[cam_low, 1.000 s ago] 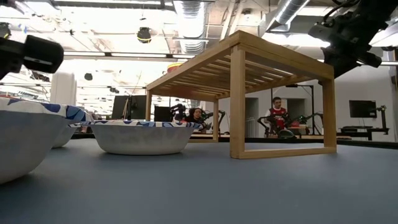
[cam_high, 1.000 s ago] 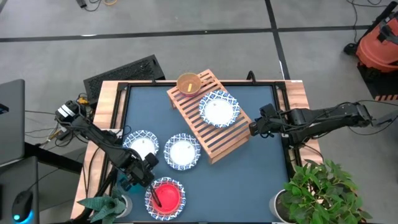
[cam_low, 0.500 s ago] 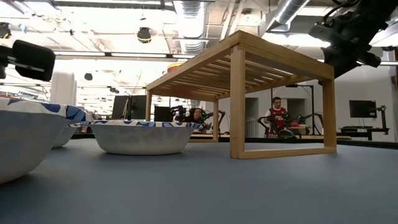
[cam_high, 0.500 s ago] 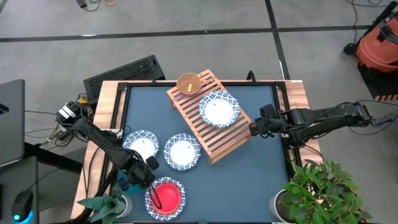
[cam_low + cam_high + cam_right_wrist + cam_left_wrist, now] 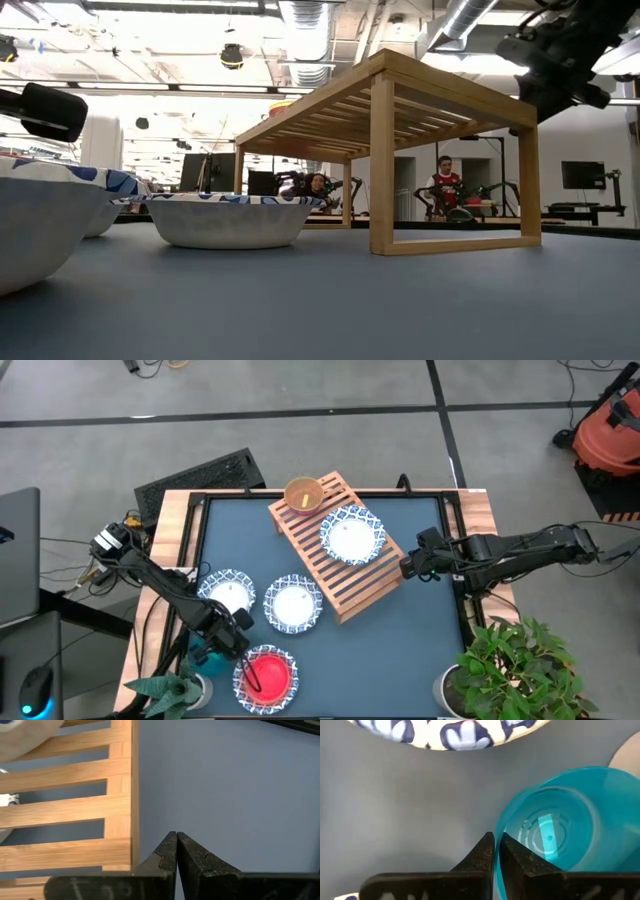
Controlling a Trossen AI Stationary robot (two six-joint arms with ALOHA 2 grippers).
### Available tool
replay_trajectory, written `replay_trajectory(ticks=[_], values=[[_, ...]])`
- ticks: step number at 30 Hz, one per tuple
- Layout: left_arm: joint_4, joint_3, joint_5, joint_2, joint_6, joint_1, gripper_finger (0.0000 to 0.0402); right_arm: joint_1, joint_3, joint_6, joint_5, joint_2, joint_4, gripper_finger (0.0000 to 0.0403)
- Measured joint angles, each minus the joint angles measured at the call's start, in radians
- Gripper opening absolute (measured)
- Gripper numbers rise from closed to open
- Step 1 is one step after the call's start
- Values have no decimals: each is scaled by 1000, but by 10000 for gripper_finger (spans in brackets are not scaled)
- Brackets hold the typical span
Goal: Place and stack bowls onto a shelf
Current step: Stack the blue bowl on top of the yellow bowl on the shelf
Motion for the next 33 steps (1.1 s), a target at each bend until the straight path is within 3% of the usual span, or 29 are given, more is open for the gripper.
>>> replay_trajectory(ticks=[8,33], values=[[-8,13,-3,0,-63,0,1,0,0,0,-2,0,8,36],[-250,262,-54,-3,-274,34,0,0,0,-11,-2,0,14,36]])
